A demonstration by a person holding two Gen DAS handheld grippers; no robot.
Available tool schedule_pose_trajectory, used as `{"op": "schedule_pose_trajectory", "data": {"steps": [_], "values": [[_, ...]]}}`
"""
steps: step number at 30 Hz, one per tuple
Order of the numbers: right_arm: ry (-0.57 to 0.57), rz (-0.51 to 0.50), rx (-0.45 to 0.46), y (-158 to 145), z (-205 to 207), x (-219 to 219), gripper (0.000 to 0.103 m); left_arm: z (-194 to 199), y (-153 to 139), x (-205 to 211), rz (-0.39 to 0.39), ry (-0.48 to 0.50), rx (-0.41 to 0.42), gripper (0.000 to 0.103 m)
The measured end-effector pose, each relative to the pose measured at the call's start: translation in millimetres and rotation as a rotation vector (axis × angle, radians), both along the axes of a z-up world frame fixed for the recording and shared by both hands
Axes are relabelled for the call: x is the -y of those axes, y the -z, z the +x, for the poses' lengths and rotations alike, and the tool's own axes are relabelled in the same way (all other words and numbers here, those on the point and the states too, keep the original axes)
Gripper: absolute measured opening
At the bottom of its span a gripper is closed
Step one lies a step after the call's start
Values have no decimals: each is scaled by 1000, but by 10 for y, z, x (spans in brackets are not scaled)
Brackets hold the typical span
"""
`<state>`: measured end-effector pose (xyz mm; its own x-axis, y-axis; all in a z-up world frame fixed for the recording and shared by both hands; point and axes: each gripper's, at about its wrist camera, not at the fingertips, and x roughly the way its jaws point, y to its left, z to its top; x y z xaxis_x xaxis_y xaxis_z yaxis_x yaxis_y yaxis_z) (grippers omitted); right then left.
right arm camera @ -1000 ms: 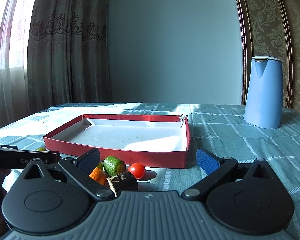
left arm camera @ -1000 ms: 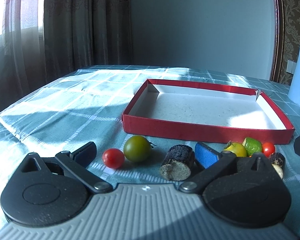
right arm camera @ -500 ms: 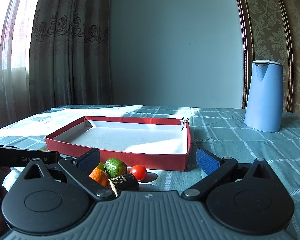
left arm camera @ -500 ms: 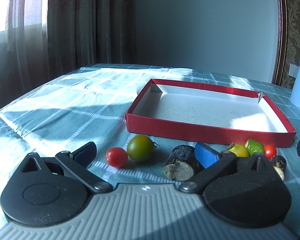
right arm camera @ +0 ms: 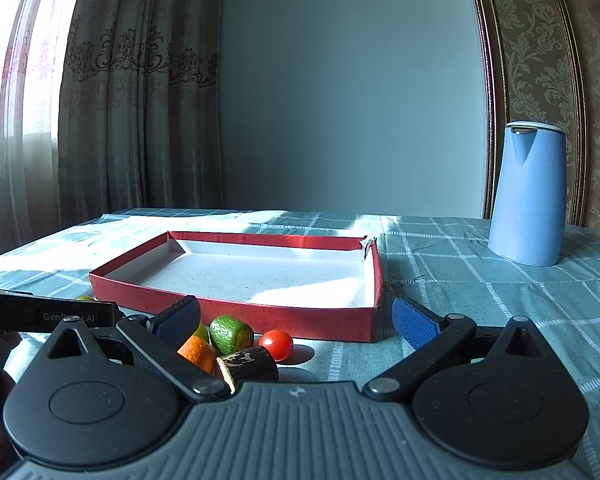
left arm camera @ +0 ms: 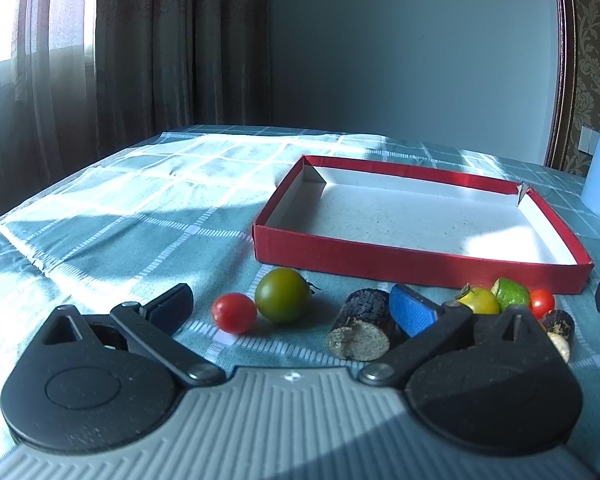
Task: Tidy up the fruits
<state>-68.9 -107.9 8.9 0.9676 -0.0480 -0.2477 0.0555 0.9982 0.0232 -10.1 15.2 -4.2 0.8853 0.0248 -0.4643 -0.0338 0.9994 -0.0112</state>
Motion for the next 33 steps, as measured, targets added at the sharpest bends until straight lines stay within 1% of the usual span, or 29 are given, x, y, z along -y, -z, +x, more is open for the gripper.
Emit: {"op": "schedule_pose_trajectory", "data": {"steps": [25, 31, 32, 33], "values": [[-11, -3, 14, -4, -21, -17, 103, -8, 3, -21, -11, -1, -5, 103], [-38, 9, 19, -18, -48, -7, 103, -10, -1, -36, -20, -7, -2, 103], [-55, 18, 20, -24, -74, 1, 96, -16, -3, -45, -25, -9, 1, 103], [-70, 24, 17, -29, -97, 5, 83, -21, -5, -55, -30, -11, 3, 103]]}}
